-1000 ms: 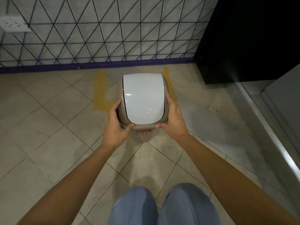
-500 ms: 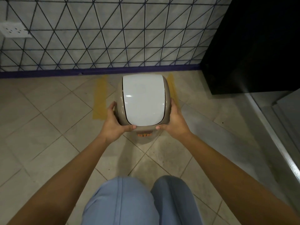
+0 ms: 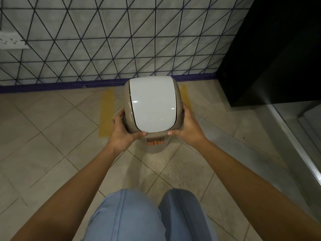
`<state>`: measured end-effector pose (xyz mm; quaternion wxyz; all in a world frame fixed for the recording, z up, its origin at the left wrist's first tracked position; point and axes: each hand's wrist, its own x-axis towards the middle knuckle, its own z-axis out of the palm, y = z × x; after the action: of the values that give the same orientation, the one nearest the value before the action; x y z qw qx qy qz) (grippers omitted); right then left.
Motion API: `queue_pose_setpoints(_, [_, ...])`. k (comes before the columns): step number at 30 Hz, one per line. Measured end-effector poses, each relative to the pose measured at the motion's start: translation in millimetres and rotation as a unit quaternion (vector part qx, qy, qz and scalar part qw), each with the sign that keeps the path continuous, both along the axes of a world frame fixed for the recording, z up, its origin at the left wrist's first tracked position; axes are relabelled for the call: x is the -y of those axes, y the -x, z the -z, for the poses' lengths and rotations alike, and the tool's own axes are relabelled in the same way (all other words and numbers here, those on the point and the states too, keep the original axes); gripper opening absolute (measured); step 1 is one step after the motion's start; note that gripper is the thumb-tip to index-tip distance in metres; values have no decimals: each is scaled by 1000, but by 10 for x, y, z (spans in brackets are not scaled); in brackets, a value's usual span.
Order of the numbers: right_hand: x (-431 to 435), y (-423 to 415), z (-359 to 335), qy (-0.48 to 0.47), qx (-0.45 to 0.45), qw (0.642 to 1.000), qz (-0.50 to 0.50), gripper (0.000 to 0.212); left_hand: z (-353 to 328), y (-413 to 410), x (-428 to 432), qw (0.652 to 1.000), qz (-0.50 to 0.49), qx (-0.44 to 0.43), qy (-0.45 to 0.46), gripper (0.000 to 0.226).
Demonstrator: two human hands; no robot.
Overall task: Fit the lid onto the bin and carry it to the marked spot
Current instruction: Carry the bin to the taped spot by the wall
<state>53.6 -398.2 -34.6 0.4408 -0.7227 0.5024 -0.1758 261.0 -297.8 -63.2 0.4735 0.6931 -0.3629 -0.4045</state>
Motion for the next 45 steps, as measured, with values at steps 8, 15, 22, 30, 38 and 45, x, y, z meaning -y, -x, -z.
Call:
queue_pose_setpoints(8, [112,-68,0,-4,11,1000,10,118,-16,-74,143,1000,-5,4,14,115])
queue_pose_setpoints(15, [245,-191,-10,3,25,1000,0,118,-29,-142,237,1000,-14,8,20,113])
queue_pose_setpoints(22, [270,-205,26,64,-30,997,4,128,-41,-159,205,994,-1,85,63,112])
queue_pose_setpoints(30, [361,-342,16,94,-38,995,7,123,-172,-156,334,989,22,114,95,114])
queue_pose_setpoints(38, [558,-482,12,103,-28,994,16,119,-179,-285,591,985,22,150,81,121])
queue_pose_setpoints(45, [764,-659,-23,107,-37,993,26,117,-163,-468,856,984,31,162,67,118])
